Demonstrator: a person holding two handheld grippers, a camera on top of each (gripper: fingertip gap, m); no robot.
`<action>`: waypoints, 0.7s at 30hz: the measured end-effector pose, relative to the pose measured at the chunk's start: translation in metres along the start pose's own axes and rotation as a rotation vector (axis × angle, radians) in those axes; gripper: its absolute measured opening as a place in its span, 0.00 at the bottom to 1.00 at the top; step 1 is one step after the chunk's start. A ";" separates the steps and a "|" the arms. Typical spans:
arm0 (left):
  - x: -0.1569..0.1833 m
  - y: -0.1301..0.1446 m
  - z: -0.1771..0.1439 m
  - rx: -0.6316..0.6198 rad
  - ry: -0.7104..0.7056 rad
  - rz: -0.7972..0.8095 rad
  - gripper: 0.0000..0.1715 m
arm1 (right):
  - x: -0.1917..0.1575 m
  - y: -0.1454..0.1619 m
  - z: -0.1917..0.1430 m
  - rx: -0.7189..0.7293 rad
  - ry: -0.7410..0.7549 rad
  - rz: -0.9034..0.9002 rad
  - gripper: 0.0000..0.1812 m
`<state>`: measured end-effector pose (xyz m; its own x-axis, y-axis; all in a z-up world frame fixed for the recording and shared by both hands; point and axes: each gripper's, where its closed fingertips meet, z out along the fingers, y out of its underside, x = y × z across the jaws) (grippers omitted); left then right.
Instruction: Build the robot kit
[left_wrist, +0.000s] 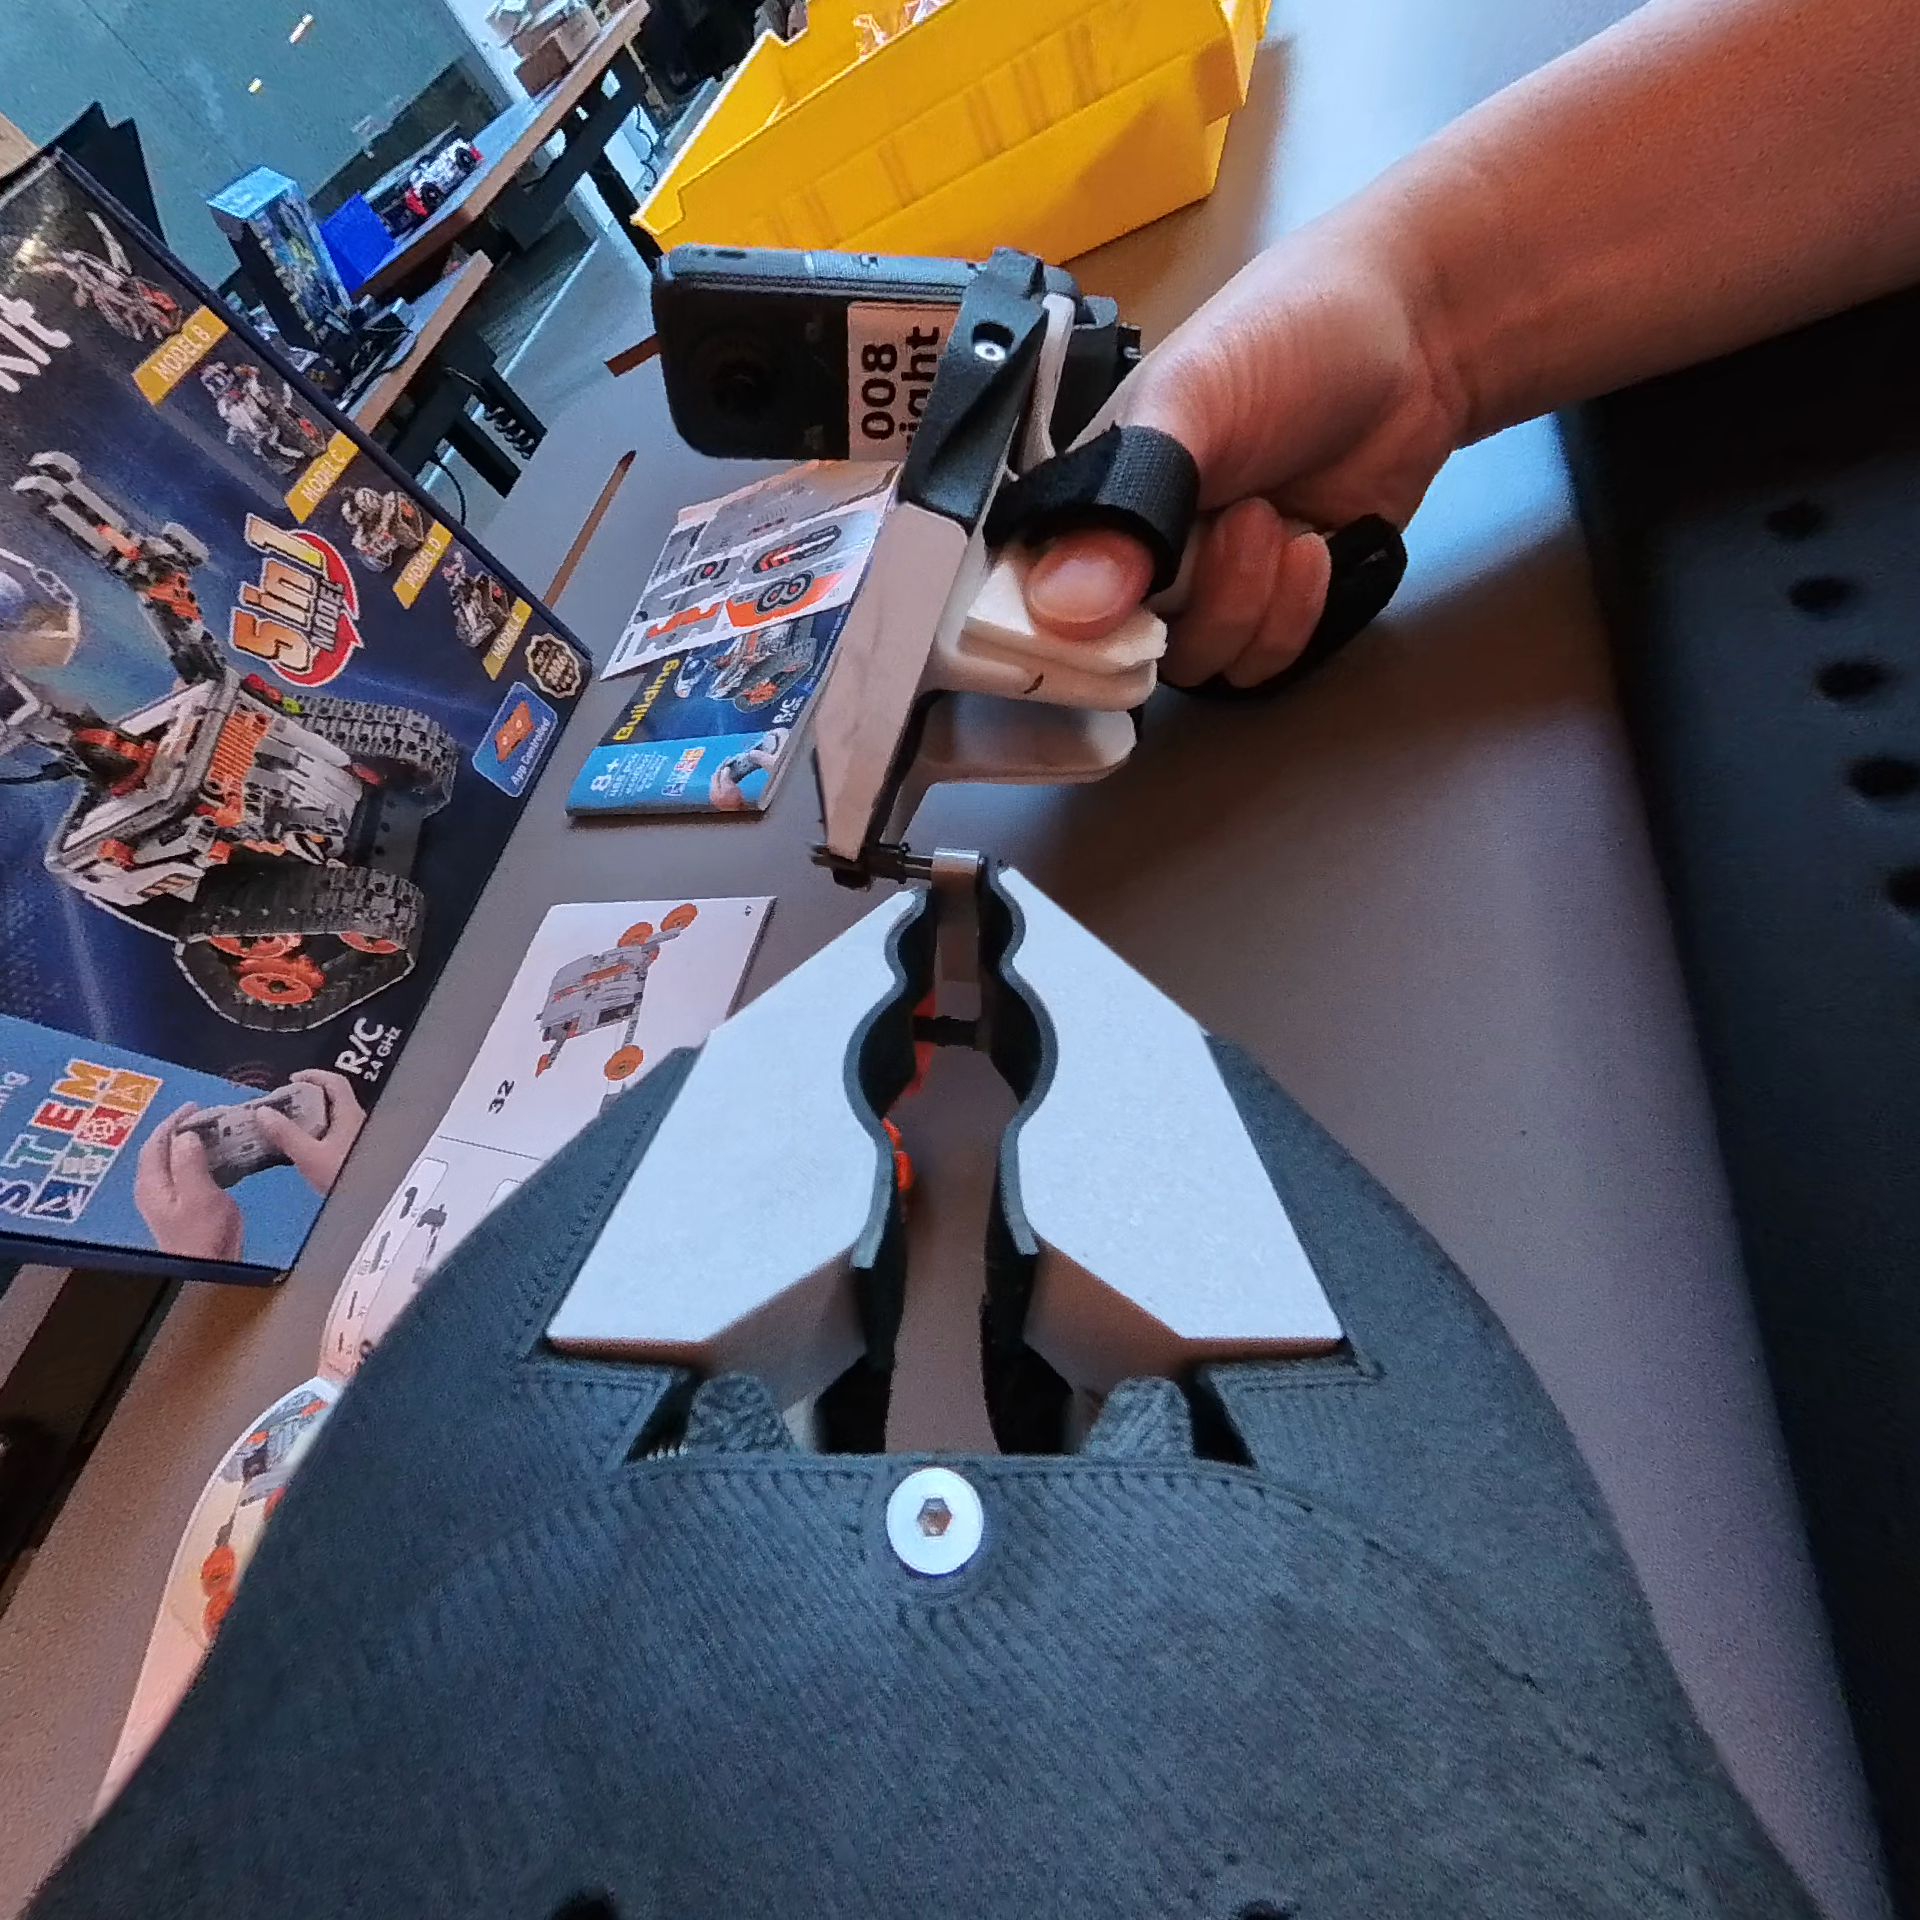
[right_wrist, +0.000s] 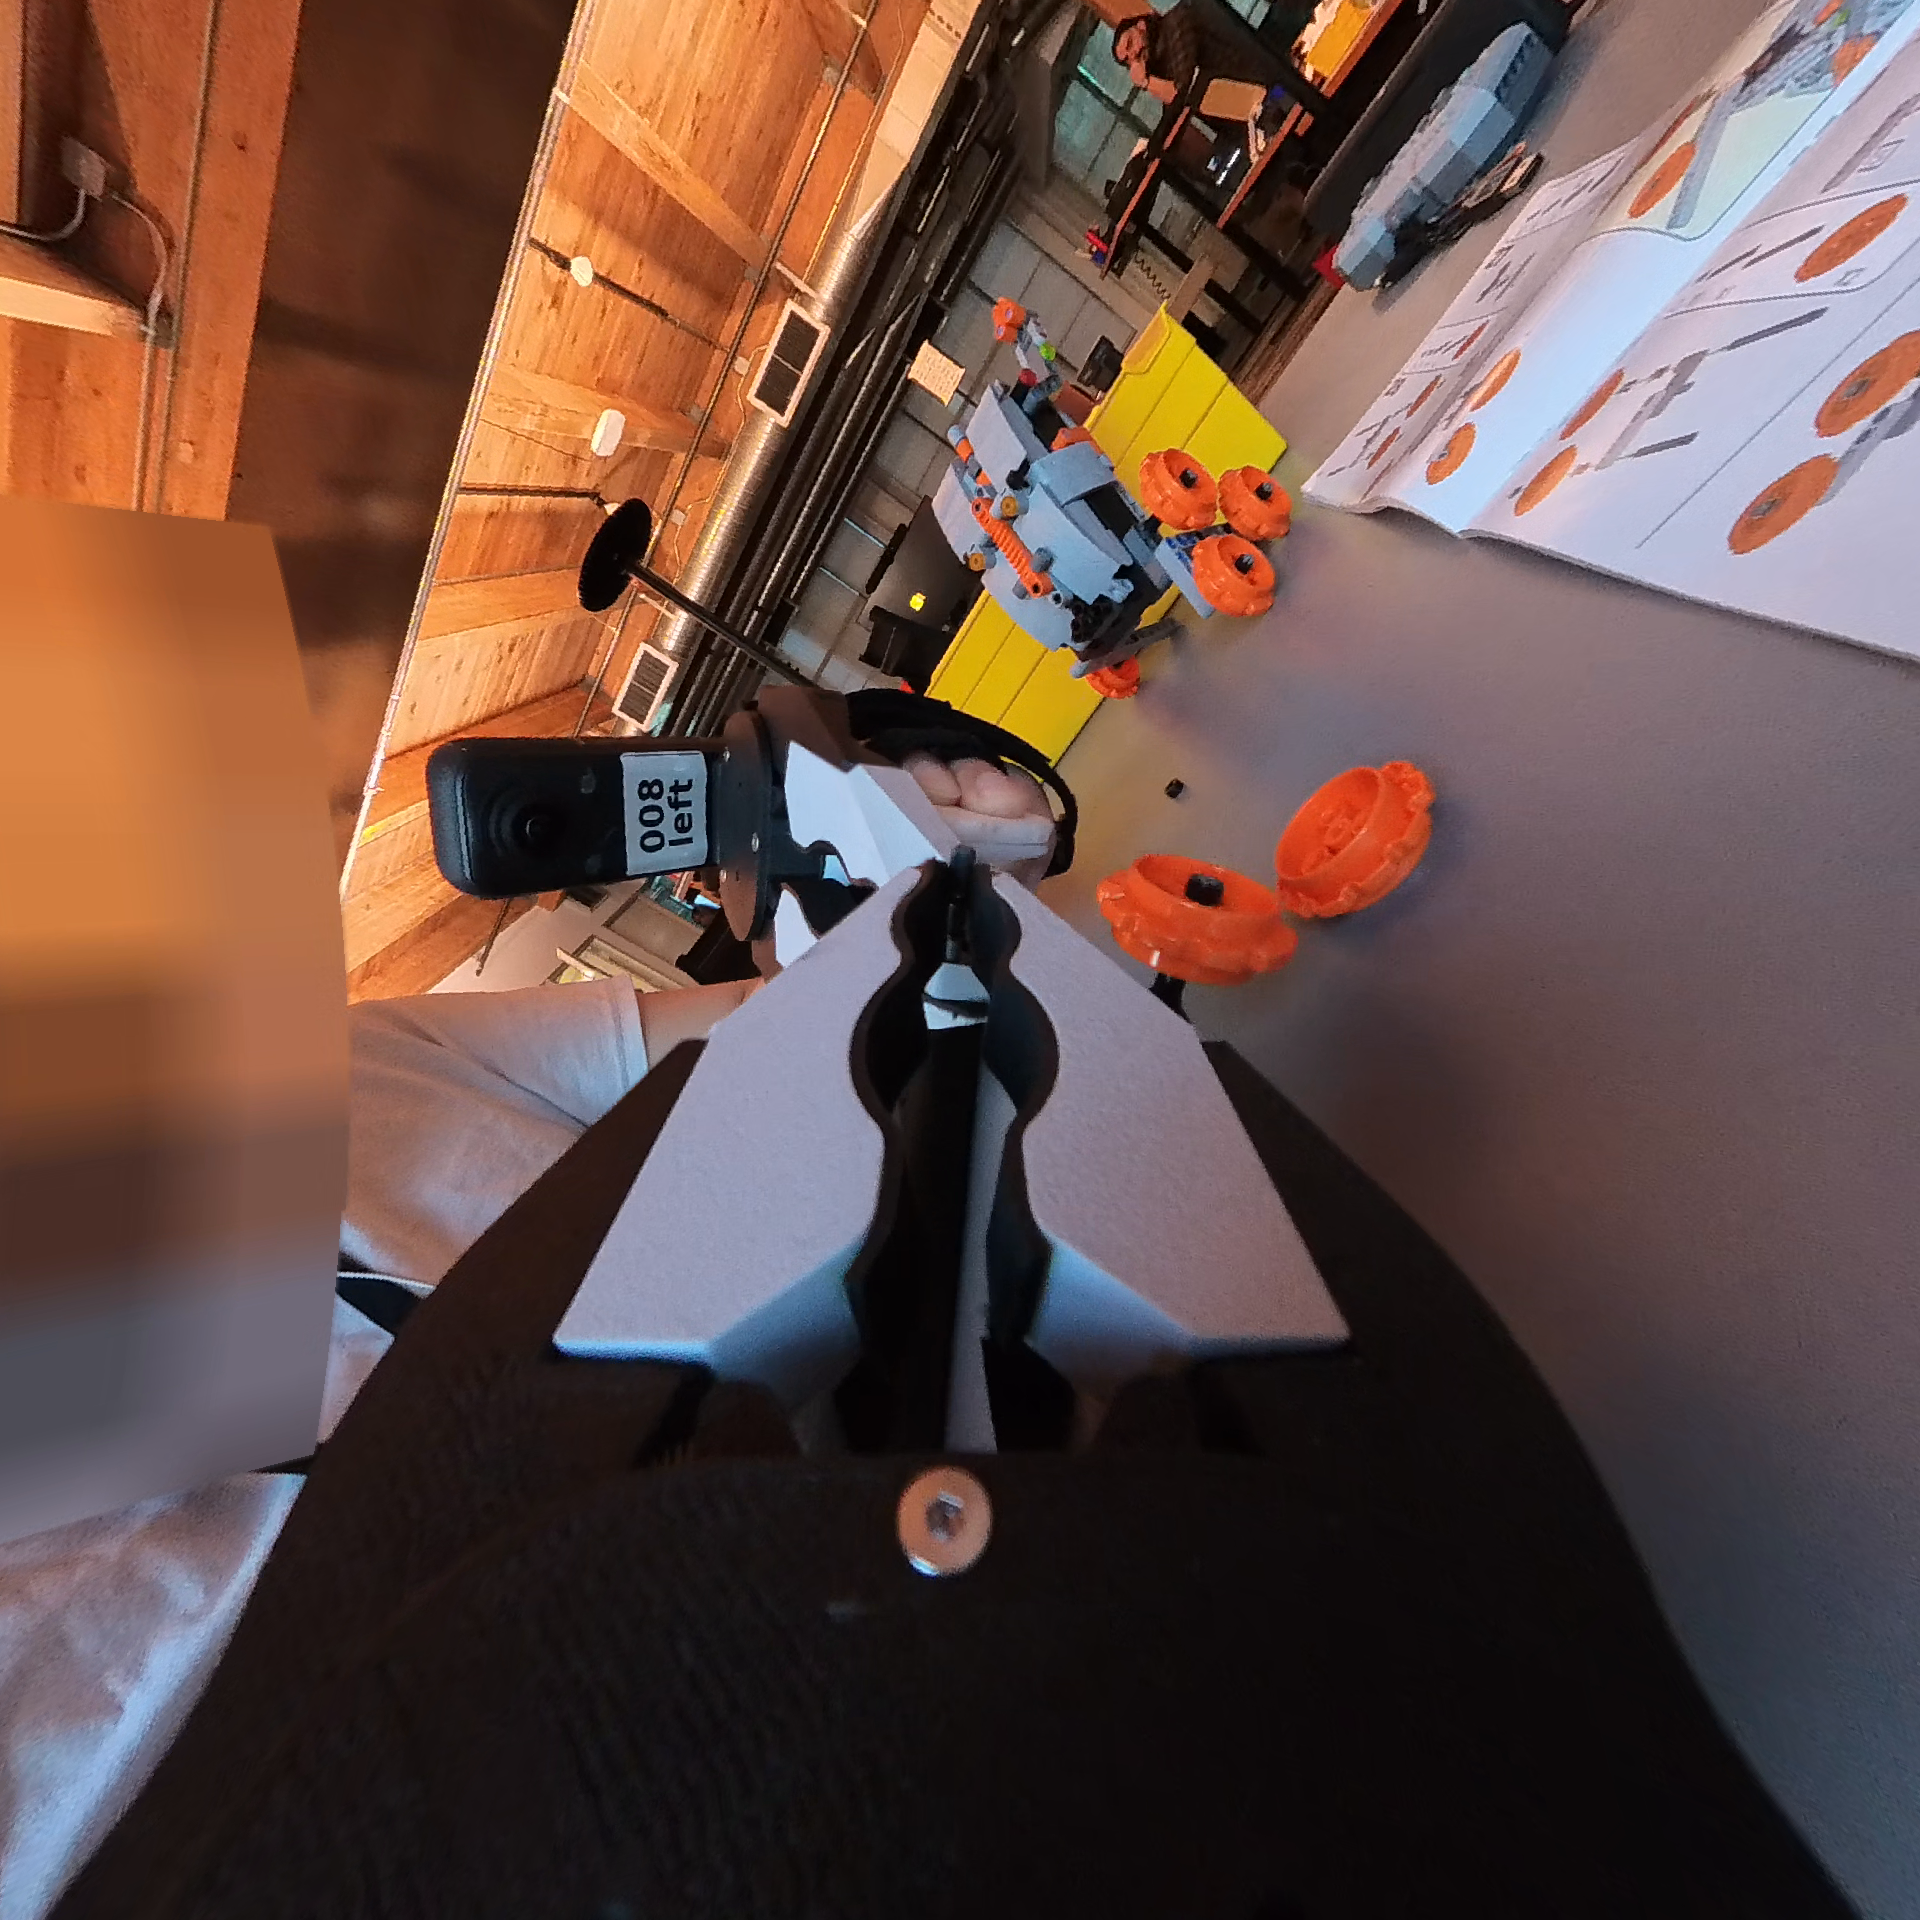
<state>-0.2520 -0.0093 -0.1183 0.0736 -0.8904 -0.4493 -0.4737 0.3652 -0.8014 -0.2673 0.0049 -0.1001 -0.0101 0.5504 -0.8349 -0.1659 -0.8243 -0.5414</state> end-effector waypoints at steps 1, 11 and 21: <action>0.000 0.001 0.000 -0.005 -0.003 0.003 0.04 | 0.001 0.000 0.000 0.003 0.010 -0.006 0.03; 0.000 0.003 0.001 -0.020 0.004 0.005 0.03 | 0.003 0.001 0.001 -0.006 0.032 -0.025 0.03; 0.000 0.005 0.000 -0.032 0.010 0.010 0.04 | 0.004 0.003 0.002 -0.015 0.046 -0.041 0.04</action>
<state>-0.2543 -0.0077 -0.1221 0.0598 -0.8895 -0.4530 -0.5023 0.3654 -0.7837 -0.2694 0.0046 -0.1047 0.0420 0.5770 -0.8157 -0.1508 -0.8034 -0.5761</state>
